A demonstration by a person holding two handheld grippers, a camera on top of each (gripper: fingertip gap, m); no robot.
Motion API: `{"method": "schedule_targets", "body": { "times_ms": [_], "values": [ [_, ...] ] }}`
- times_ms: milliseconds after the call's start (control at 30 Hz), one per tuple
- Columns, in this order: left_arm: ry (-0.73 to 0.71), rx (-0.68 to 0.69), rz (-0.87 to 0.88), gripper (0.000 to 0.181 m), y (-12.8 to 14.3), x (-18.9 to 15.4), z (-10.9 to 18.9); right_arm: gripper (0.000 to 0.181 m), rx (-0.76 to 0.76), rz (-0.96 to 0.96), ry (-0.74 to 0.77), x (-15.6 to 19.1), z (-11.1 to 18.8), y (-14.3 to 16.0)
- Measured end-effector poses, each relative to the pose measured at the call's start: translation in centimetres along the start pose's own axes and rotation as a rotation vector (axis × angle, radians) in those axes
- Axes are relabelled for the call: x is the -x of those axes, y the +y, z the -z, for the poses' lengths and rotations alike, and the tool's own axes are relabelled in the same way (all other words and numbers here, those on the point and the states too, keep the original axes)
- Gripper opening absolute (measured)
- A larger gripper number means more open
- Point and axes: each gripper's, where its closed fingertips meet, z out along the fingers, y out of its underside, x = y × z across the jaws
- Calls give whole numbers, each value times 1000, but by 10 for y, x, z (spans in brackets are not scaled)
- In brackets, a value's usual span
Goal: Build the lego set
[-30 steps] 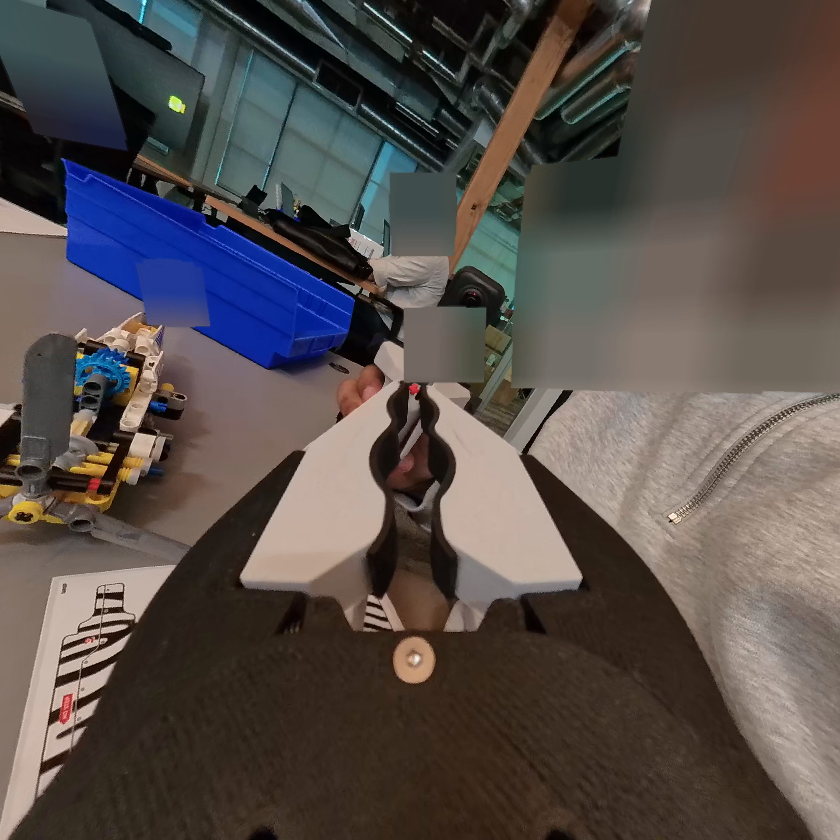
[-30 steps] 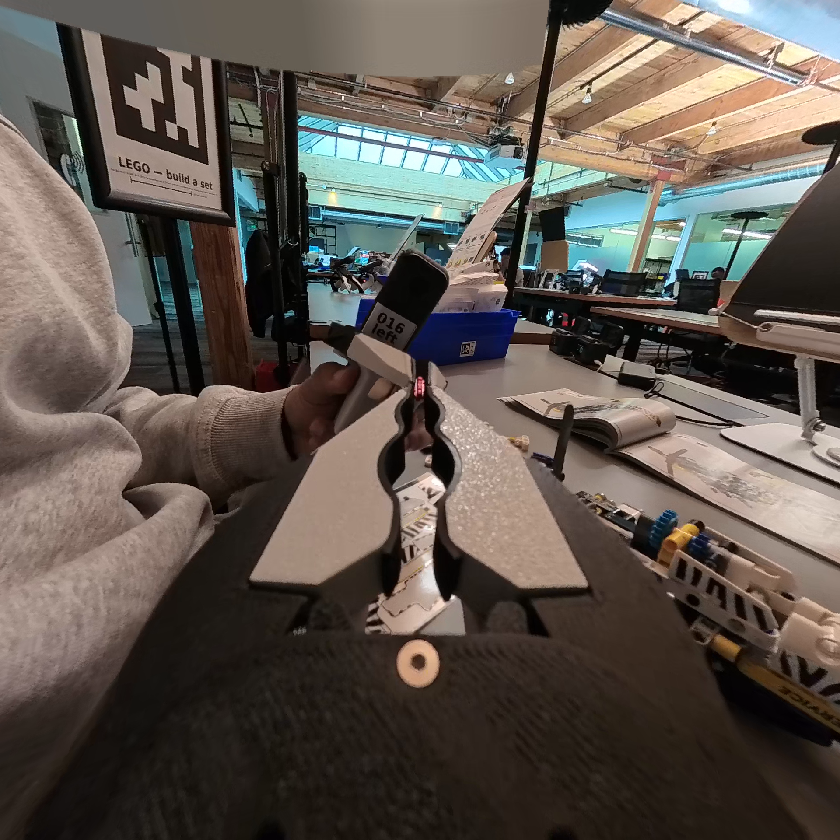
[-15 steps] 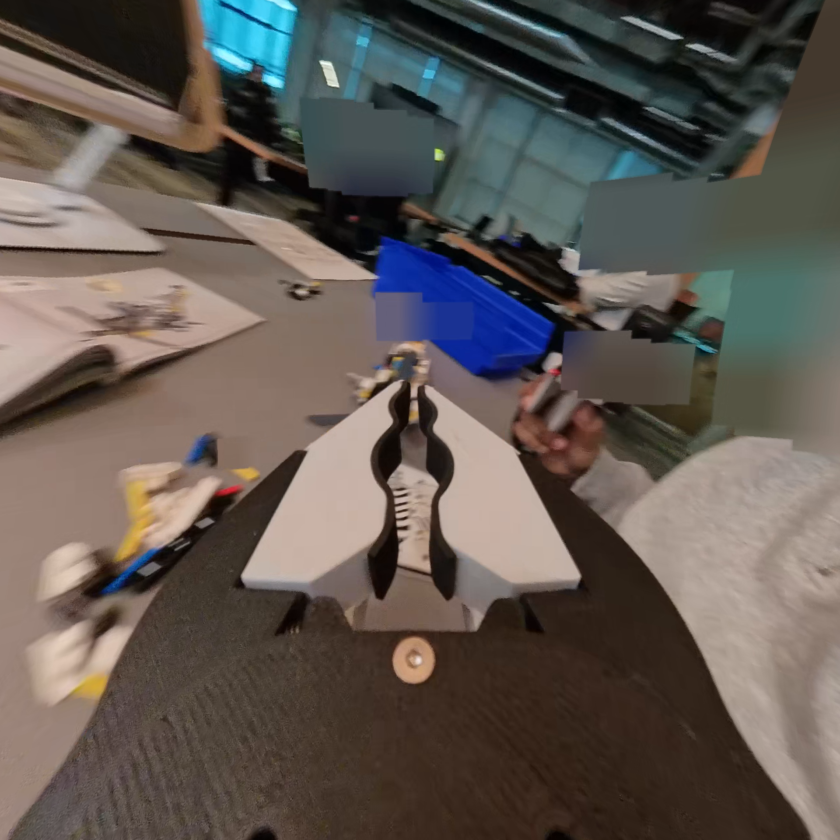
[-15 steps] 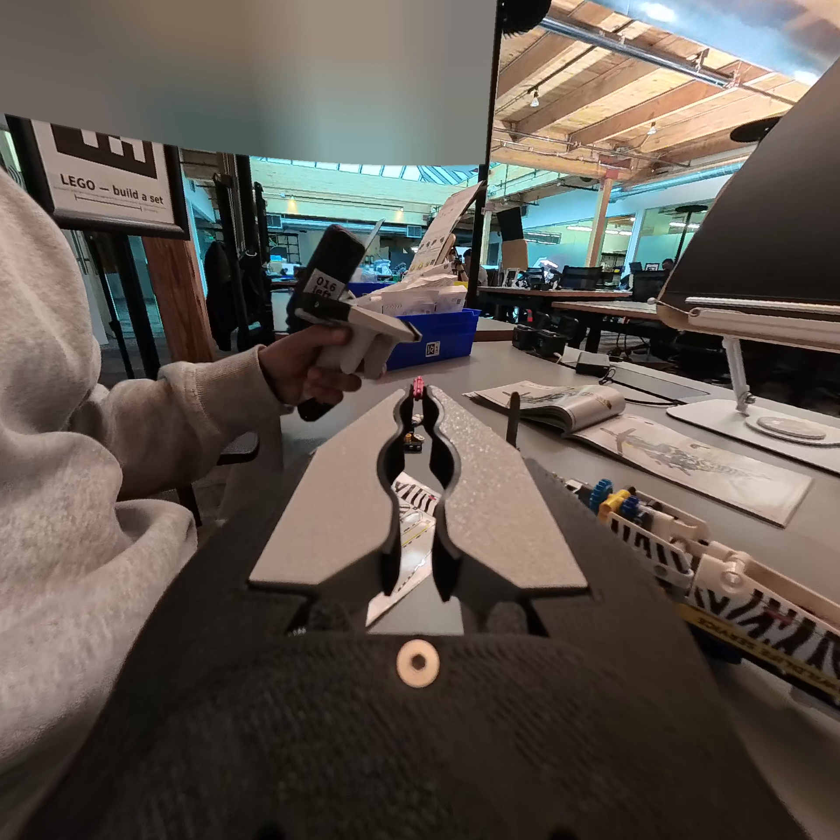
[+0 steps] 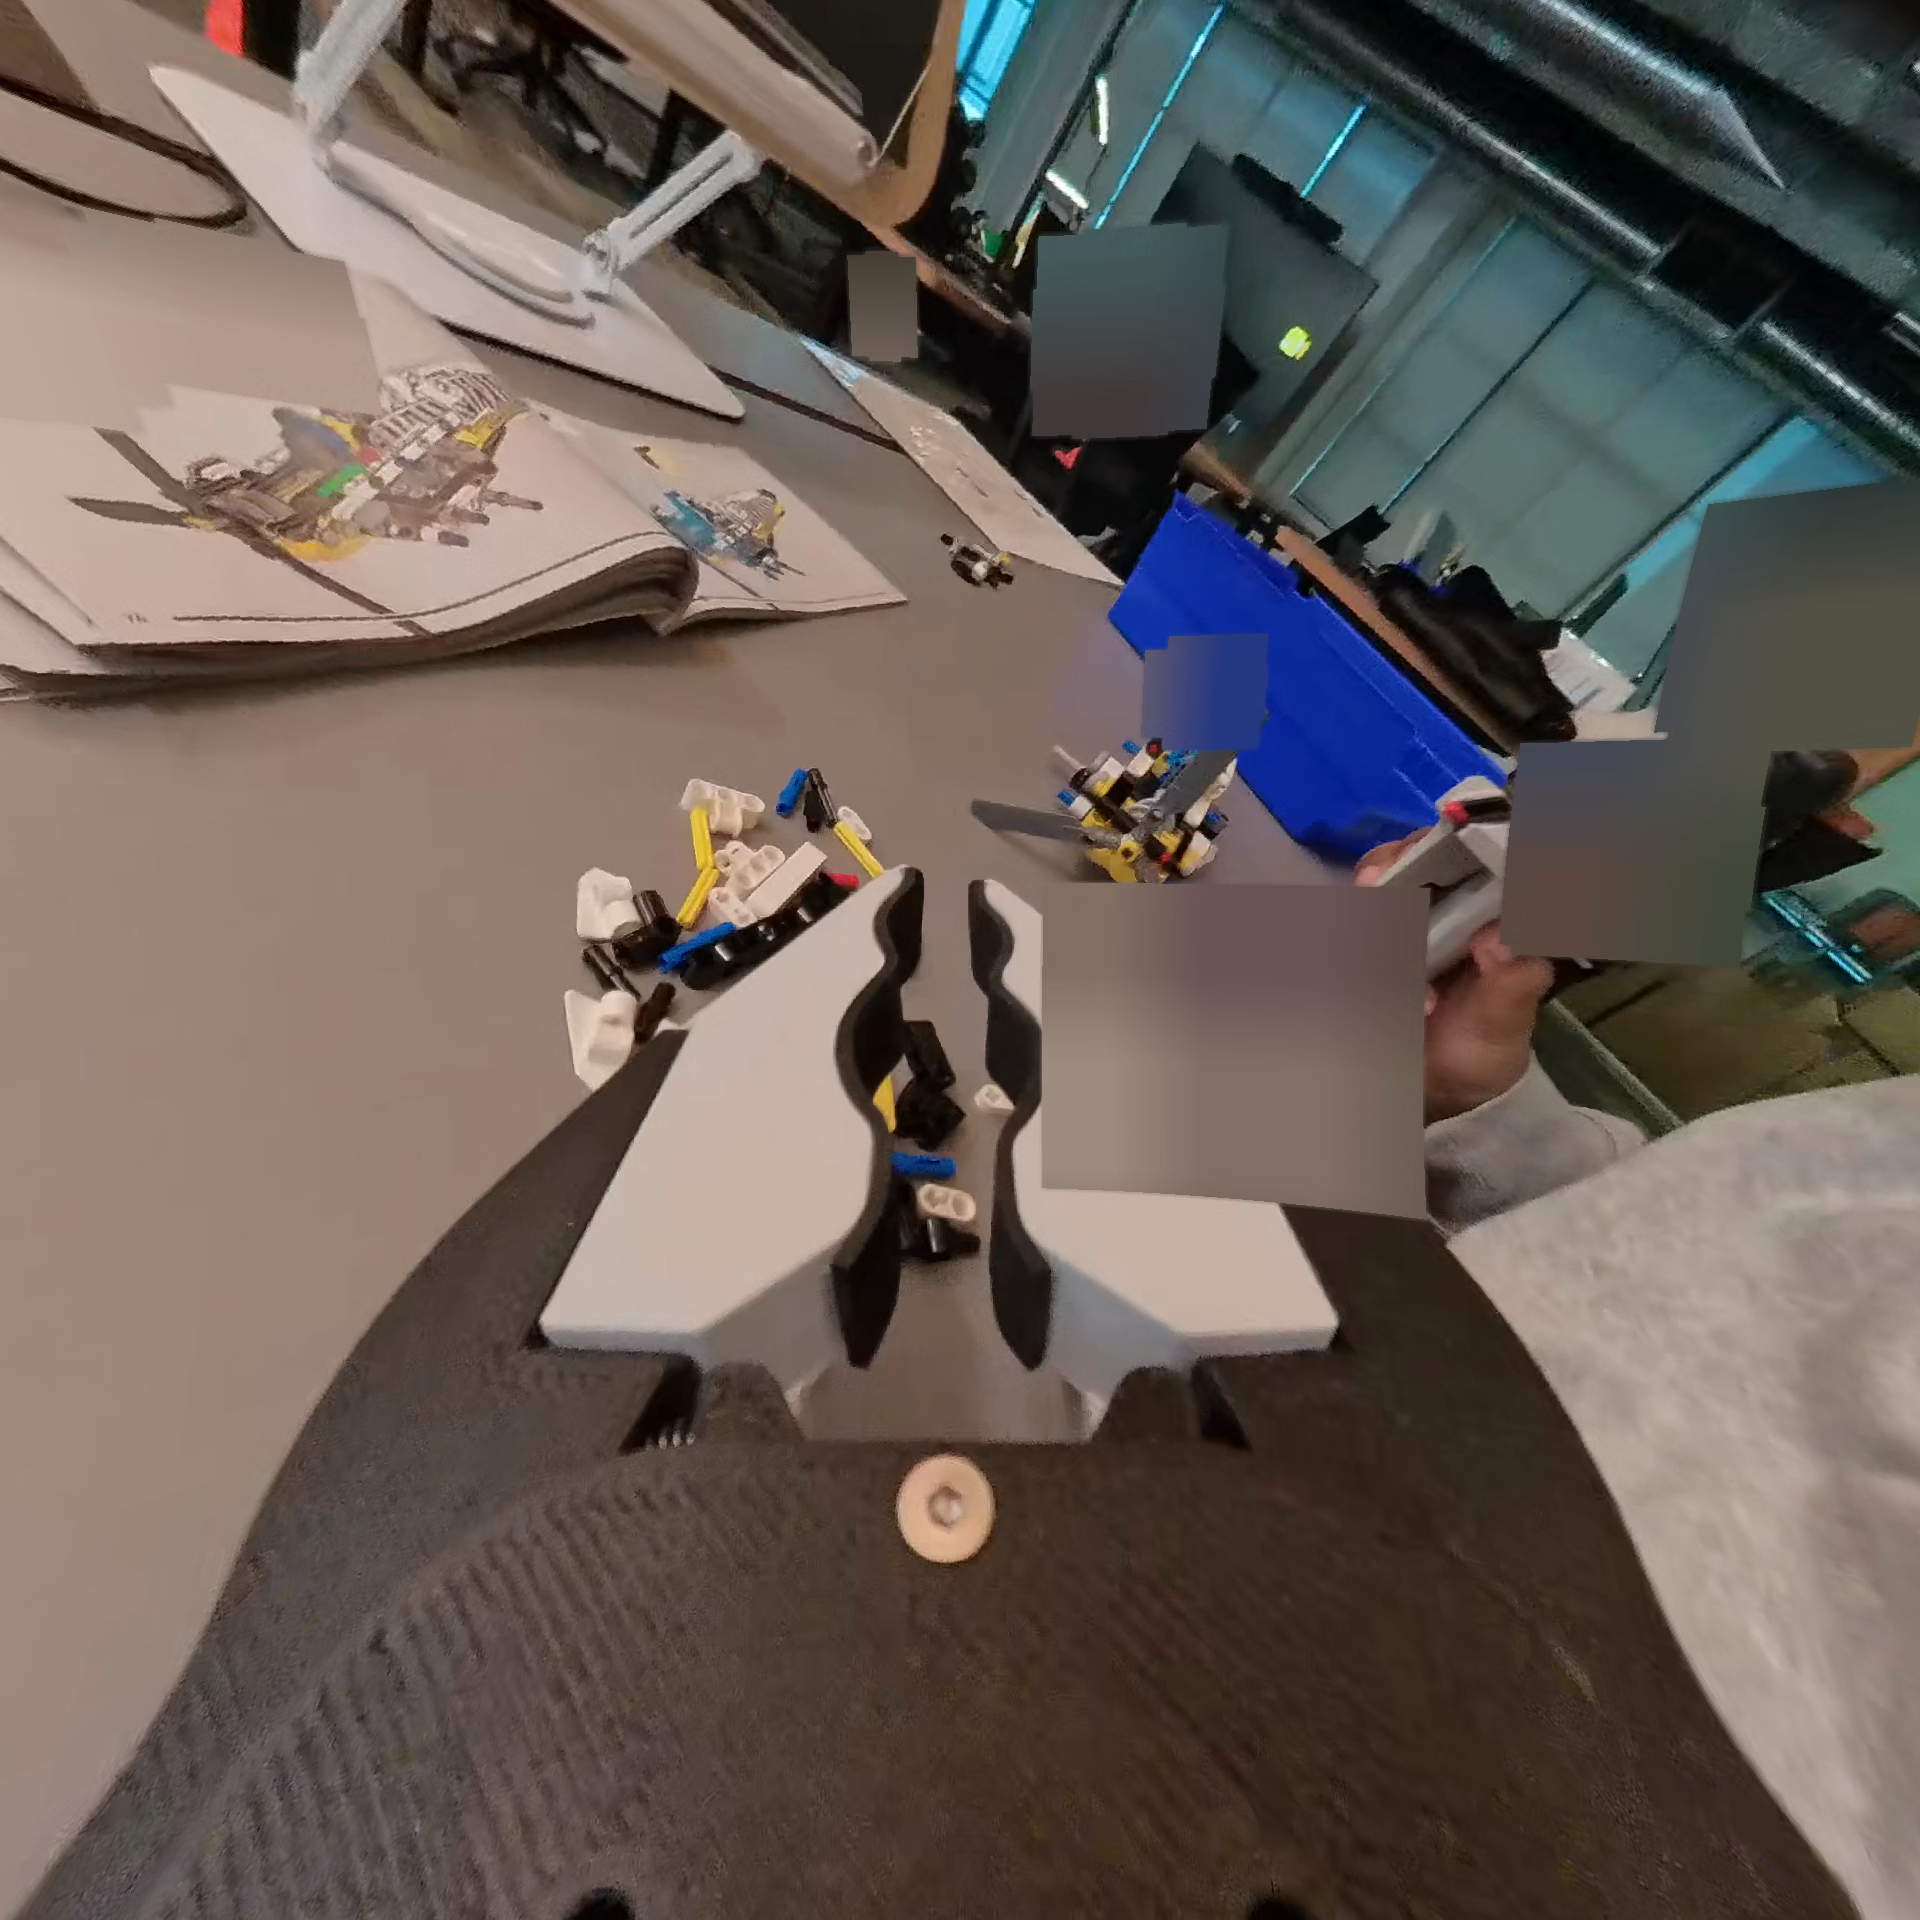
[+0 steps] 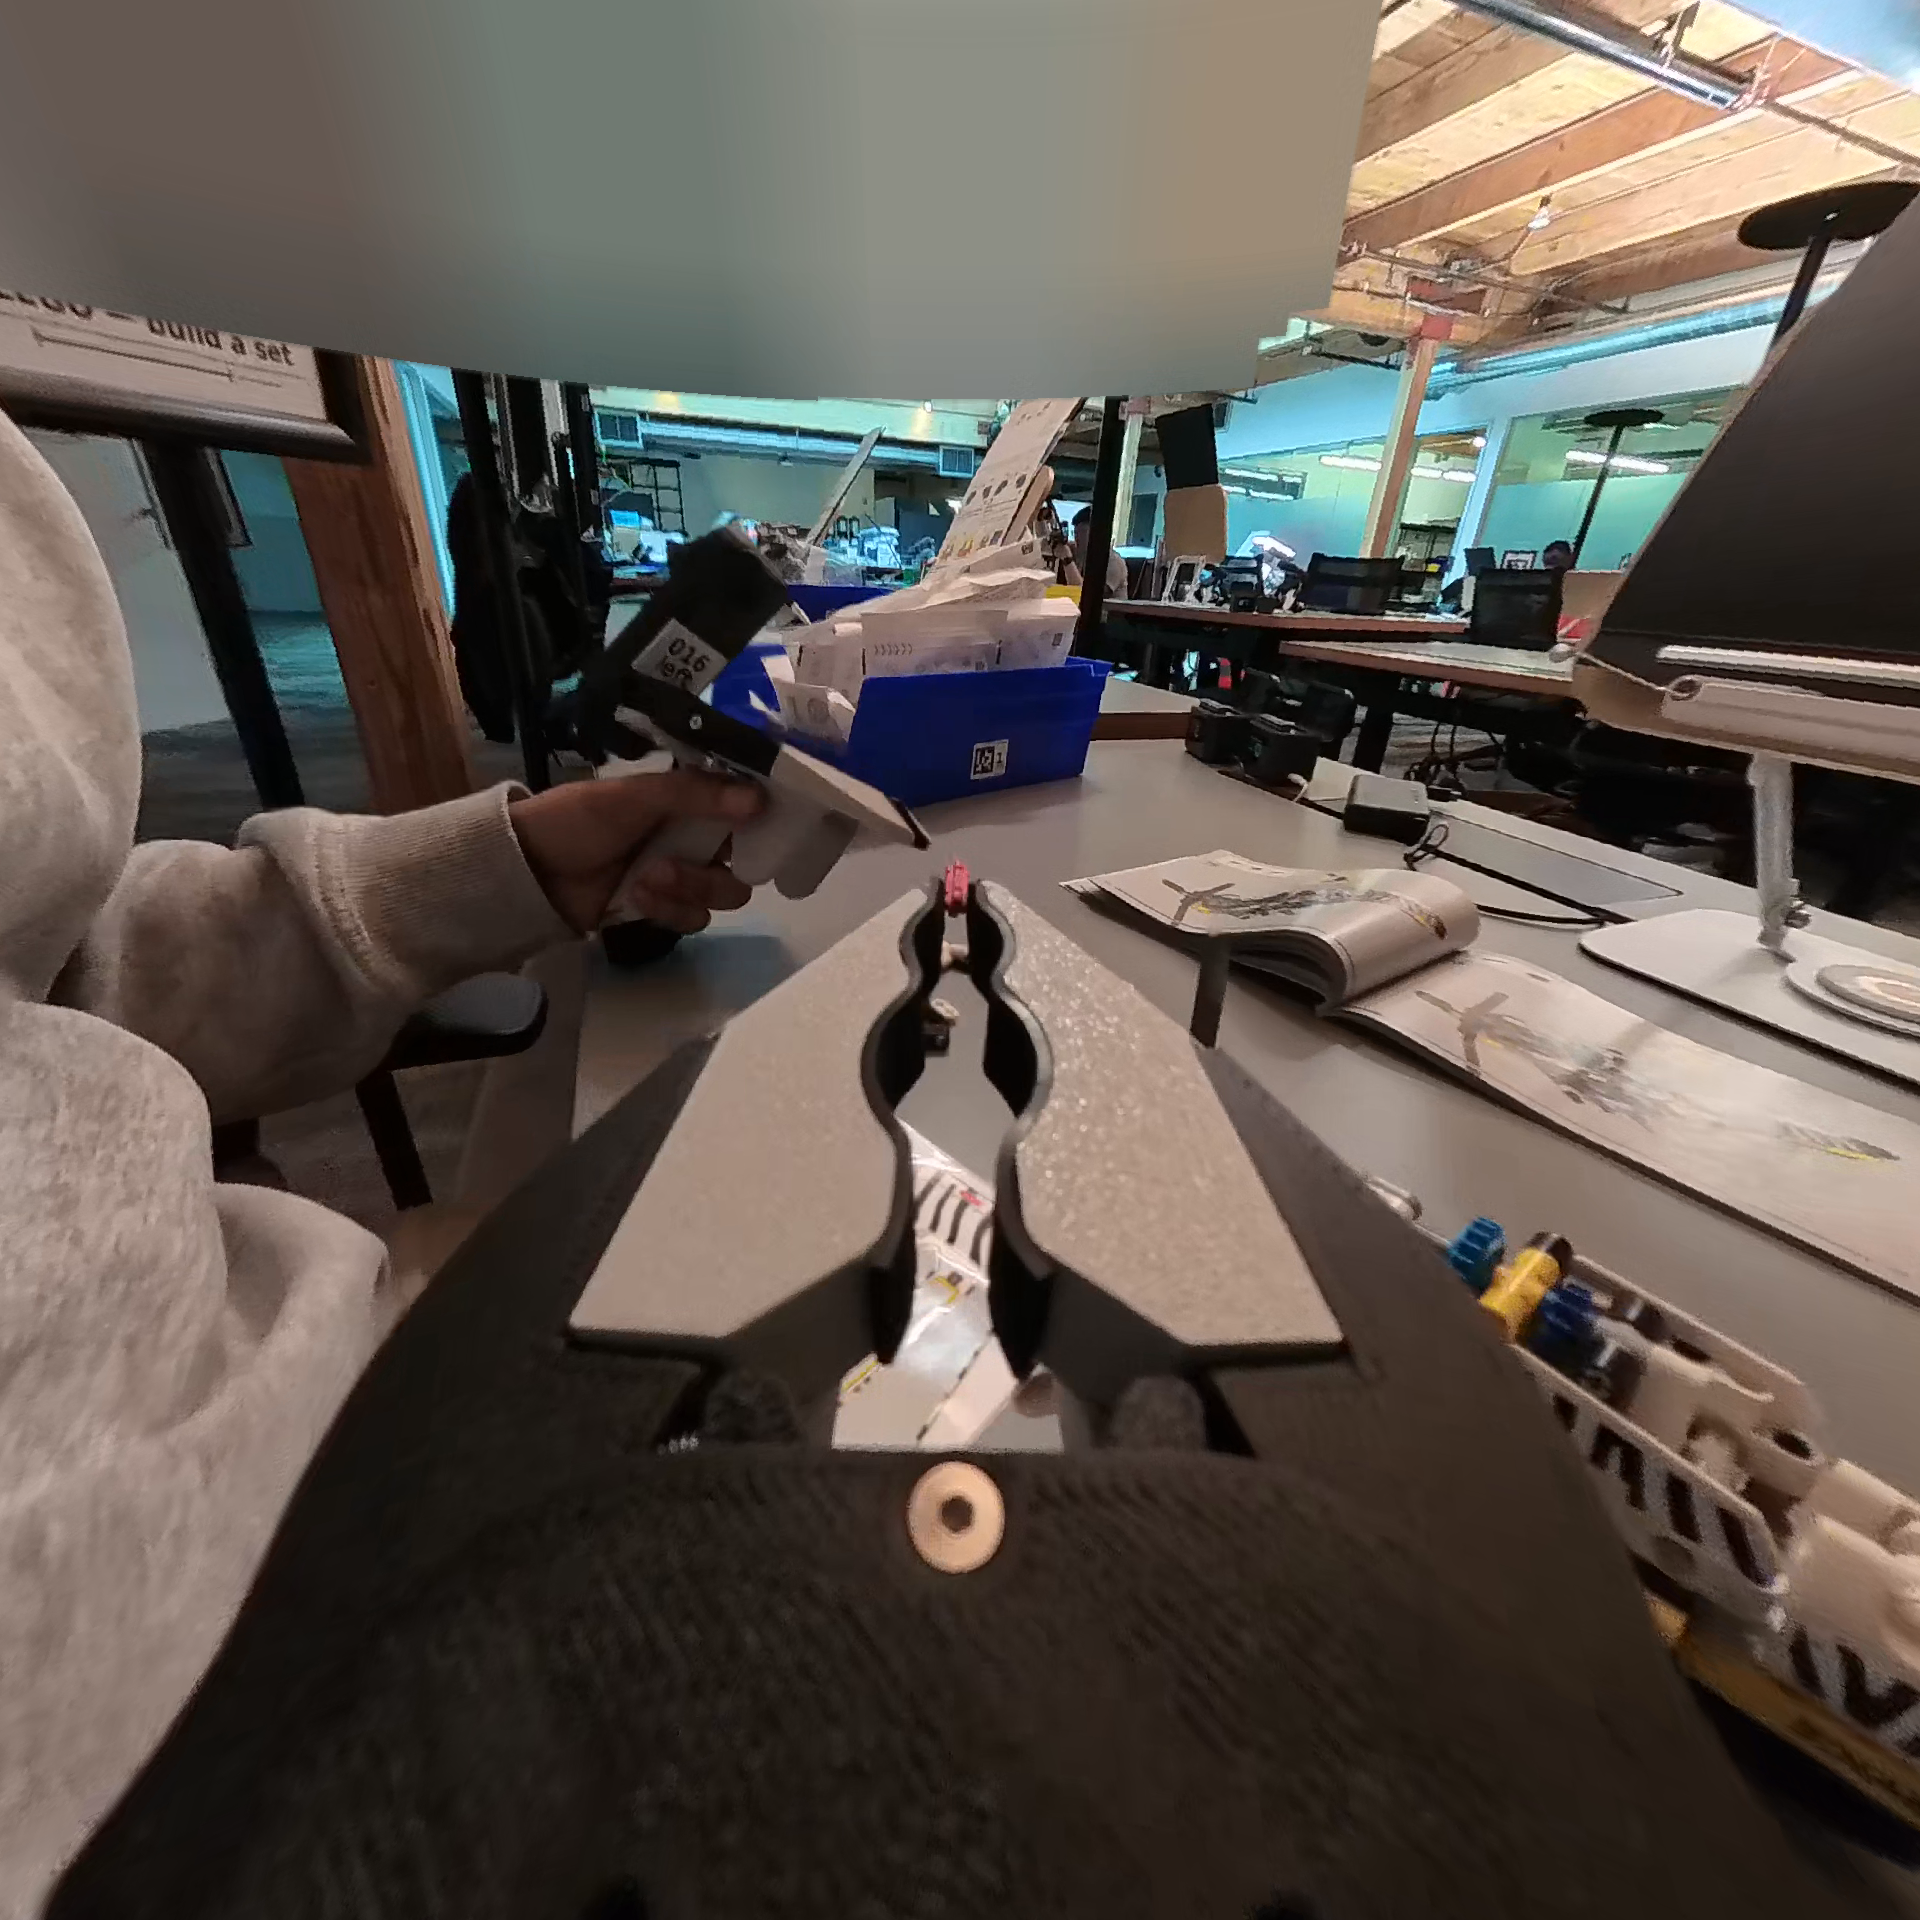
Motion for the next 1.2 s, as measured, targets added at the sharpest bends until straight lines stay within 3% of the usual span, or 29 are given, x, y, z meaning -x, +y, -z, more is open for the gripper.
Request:
{"method": "schedule_targets", "body": {
  "times_ms": [133,267,367,533,1033,1200],
  "values": [
    [-12,13,-80,0,2,-6,-4,2,13,16,1,0,-2,2],
    [-15,116,-121,0,16,-11,-11,2,-8,15,-11,4,0,0],
    [-37,260,-211,0,39,-16,-12,2,1,29,-12,5,-1,1],
    [-255,546,-558,12,79,-1,-15,2,17,37,-16,7,-3,3],
    [-266,566,-521,18,82,-1,-16,2,10,41,-16,7,-2,2],
    [-232,583,-474,7,88,-3,-16,2,9,43,-18,7,-2,2]
  ]
}}
